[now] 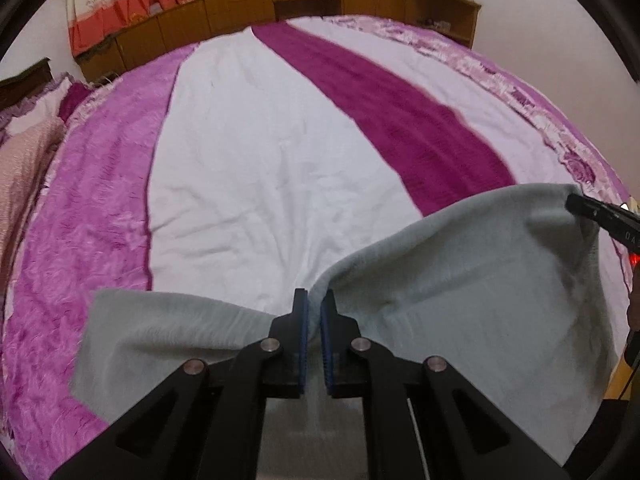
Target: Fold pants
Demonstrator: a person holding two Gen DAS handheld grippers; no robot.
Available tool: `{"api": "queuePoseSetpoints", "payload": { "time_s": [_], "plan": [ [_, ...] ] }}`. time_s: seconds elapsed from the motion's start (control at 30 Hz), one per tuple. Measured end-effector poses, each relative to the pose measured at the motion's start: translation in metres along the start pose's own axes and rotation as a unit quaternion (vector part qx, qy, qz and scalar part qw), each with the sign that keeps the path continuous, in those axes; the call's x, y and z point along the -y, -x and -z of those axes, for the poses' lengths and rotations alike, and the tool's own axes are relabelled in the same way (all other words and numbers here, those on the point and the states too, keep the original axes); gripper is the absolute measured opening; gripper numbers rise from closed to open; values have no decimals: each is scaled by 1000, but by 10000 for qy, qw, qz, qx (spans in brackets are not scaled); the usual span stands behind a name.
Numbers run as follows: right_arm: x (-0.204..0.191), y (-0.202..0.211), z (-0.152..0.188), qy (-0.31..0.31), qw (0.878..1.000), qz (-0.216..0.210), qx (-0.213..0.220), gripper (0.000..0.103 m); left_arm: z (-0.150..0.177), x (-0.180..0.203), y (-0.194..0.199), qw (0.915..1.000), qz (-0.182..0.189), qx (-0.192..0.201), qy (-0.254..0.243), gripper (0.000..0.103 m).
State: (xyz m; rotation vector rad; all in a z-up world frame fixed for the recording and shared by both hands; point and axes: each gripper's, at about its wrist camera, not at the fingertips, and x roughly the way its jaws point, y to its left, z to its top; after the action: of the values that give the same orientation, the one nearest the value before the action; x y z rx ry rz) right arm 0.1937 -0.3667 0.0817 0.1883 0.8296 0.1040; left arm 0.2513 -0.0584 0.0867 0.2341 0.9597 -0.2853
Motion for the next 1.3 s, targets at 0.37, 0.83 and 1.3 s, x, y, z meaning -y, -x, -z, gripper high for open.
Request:
{"api": "queuePoseSetpoints", "payload": {
  "time_s": [0.37,0.83,1.3],
  "plan": [
    [-32,77,44,612,9976,48,316,1,65,15,94,9986,-125,490,173,6],
    [-18,129,135,428,9989,131,-121,1,179,73,158,9965,-247,735,318,6],
    [2,123,197,-550,9949,530,-653,26,244,82,112,9986,-291,250,351,6]
  ]
}}
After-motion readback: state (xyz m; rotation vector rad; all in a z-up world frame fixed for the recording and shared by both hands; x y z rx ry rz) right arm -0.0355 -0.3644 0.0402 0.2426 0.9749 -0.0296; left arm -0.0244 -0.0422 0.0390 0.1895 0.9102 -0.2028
